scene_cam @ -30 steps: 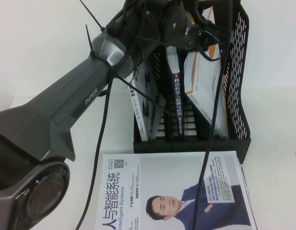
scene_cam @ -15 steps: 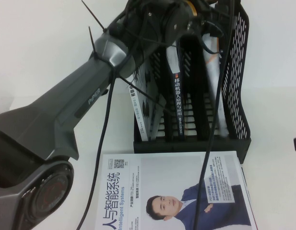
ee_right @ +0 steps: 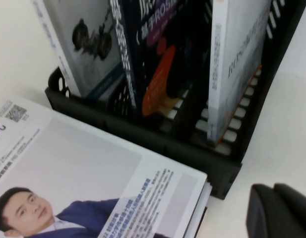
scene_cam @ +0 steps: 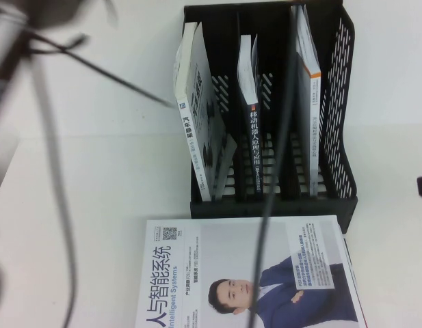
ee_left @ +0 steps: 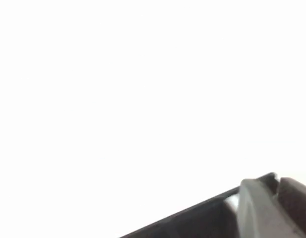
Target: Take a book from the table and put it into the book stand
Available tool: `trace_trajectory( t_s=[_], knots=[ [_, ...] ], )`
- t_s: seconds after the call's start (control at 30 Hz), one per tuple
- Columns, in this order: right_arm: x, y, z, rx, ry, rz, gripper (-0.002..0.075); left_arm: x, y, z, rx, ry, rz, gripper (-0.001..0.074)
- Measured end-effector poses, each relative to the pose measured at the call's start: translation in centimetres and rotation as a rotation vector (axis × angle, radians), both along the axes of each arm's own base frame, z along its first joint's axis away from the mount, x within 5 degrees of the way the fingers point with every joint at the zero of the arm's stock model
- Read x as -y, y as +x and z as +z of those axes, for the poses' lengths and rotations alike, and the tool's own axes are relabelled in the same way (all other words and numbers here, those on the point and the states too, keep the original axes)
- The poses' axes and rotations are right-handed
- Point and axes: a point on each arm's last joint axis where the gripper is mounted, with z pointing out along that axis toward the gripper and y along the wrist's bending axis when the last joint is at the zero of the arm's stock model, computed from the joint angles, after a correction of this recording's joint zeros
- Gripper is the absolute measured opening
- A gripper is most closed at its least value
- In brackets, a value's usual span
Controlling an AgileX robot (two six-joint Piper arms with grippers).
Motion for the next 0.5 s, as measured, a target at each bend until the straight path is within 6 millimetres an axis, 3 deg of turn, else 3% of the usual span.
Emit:
trace_trajectory(
  t_s=[0.17, 0.3, 0.4, 0.5],
  knots=[
    [0.2, 0.1, 2.3, 0.019, -0.048, 0.006, -0.0001, -5.2, -4.9, 4.1, -0.012, 0.068, 0.143, 0.0009],
    [0.7, -0.3, 3.6, 0.040, -0.080, -0.014, -0.0002, -8.3, -8.6, 5.9, -0.023, 0.074, 0.186, 0.0002],
    [1.5, -1.0, 4.2, 0.056, -0.080, -0.060, -0.0002, -10.0, -10.9, 5.9, -0.040, 0.093, 0.189, 0.0001],
    [2.3, -1.9, 4.8, 0.072, -0.065, -0.117, -0.0002, -11.0, -12.3, 3.9, -0.101, 0.150, 0.185, 0.0001]
  ],
)
